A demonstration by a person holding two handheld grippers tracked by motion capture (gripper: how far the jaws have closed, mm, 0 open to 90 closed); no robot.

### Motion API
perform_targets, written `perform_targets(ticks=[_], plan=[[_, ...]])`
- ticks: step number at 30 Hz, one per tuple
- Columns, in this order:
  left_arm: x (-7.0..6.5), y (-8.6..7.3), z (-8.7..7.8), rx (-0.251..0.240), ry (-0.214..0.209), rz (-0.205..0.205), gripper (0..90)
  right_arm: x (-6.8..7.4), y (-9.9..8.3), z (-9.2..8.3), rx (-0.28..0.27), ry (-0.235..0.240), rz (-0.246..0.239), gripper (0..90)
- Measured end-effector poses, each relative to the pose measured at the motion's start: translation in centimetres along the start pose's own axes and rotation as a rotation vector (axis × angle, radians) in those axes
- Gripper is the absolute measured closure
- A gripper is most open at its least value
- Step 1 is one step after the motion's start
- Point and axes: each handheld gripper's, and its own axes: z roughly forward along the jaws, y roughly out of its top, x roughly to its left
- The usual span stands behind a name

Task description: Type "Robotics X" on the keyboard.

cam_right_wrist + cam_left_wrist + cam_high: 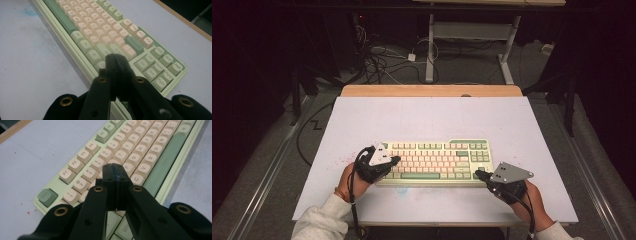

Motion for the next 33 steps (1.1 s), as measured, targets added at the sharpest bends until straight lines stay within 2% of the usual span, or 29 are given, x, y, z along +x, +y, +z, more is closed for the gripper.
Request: perform_targets(ticks=[7,29,33], plan=[[-0.2,0.1,0.9,0.023,-0.009,0.010,87.5,0.0,0.0,0.1,0.005,0.004,0.000,90.0],[0.0,-0.3,2.1,0.072,-0.023,-0.001,87.8,0.1,-0.2,0.4,0.021,0.012,-0.003,90.0],[-0.3,-0.2,1.8,0.068,-0.007,0.017,87.6,0.1,-0.1,0.3,0.016,0.010,-0.004,90.0]])
